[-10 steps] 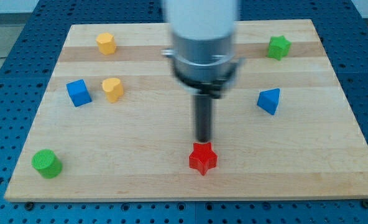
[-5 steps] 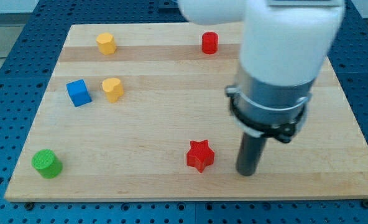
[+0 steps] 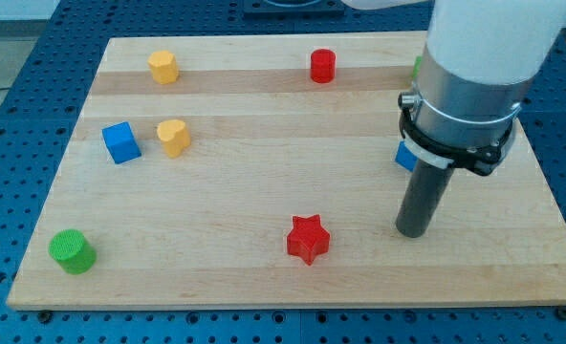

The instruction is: Push the red star slightly to the left

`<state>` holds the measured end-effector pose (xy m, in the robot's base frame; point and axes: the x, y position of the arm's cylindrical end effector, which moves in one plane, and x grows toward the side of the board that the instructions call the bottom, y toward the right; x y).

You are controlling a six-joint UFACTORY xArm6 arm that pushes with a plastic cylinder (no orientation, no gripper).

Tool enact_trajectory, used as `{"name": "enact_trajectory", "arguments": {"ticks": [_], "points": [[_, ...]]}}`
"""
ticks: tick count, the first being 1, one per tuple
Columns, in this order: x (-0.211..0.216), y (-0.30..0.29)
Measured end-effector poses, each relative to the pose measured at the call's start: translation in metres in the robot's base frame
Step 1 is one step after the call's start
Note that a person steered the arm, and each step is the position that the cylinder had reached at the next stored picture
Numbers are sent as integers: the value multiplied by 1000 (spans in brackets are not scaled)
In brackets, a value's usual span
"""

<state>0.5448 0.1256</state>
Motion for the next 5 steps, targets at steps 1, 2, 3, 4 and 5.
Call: {"name": "enact_trajectory", "arguments": {"ticks": [1, 2, 3, 4, 5], "points": [[8, -16], [14, -56], [19, -120], [19, -156], [19, -156]]}}
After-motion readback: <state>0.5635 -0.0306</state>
